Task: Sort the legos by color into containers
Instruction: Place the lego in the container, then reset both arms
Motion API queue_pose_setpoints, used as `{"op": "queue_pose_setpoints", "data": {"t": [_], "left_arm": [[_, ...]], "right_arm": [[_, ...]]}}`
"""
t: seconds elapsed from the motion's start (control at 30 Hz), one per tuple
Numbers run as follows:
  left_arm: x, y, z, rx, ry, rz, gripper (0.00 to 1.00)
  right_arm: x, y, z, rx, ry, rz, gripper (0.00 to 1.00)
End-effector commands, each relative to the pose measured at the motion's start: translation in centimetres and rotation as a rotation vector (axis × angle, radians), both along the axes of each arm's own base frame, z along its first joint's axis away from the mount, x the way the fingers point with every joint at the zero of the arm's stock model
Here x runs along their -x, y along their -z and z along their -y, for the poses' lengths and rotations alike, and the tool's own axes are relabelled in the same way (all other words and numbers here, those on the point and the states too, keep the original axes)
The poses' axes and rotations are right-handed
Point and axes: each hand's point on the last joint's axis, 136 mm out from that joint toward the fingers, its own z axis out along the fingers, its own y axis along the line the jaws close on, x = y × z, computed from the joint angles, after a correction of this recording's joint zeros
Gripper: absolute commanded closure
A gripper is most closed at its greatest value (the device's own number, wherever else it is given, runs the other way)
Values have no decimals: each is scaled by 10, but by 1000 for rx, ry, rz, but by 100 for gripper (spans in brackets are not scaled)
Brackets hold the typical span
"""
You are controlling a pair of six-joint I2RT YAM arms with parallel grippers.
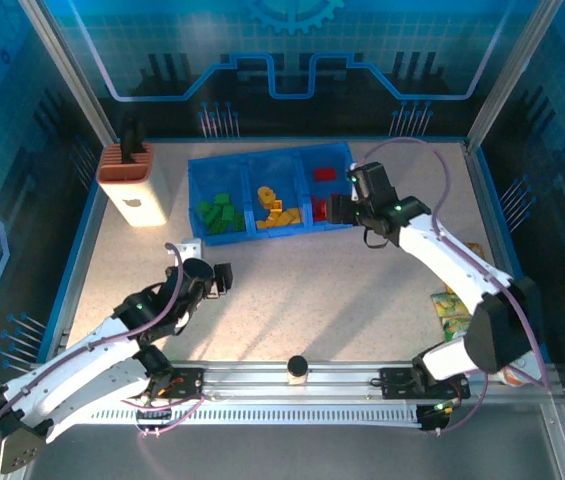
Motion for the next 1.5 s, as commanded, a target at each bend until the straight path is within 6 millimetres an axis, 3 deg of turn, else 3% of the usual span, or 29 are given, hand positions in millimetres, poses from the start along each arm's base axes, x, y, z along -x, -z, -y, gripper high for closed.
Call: {"op": "queue_pose_setpoints", "data": {"t": [0.0,0.03,0.3,0.33,0.6,0.8,1.0,1.23,1.47], "left_arm": [[-11,-27,-8,-51,-33,97,14],[-12,-30,-9,-56,-37,106,13],[-18,-40,-19,-113,-80,167,9],[-18,-40,-21,-124,-91,172,4],[-17,-40,-49,-262,-194,222,1],[-15,-34,-60,-347,-211,250,1],[-12,-22,-67,-378,-240,264,1],[-14,-26,-74,-435,-264,315,1],[-13,2,-81,-433,-281,367,1]], "right_arm": [[10,-18,10,12,8,91,4],[14,-20,12,12,4,105,0],[48,-33,40,70,14,218,0],[51,-33,45,69,29,239,0],[87,-28,74,44,62,503,0],[110,-14,95,90,92,519,0],[124,6,117,156,157,484,0],[134,25,146,226,300,466,0],[129,30,147,298,270,510,0]]}}
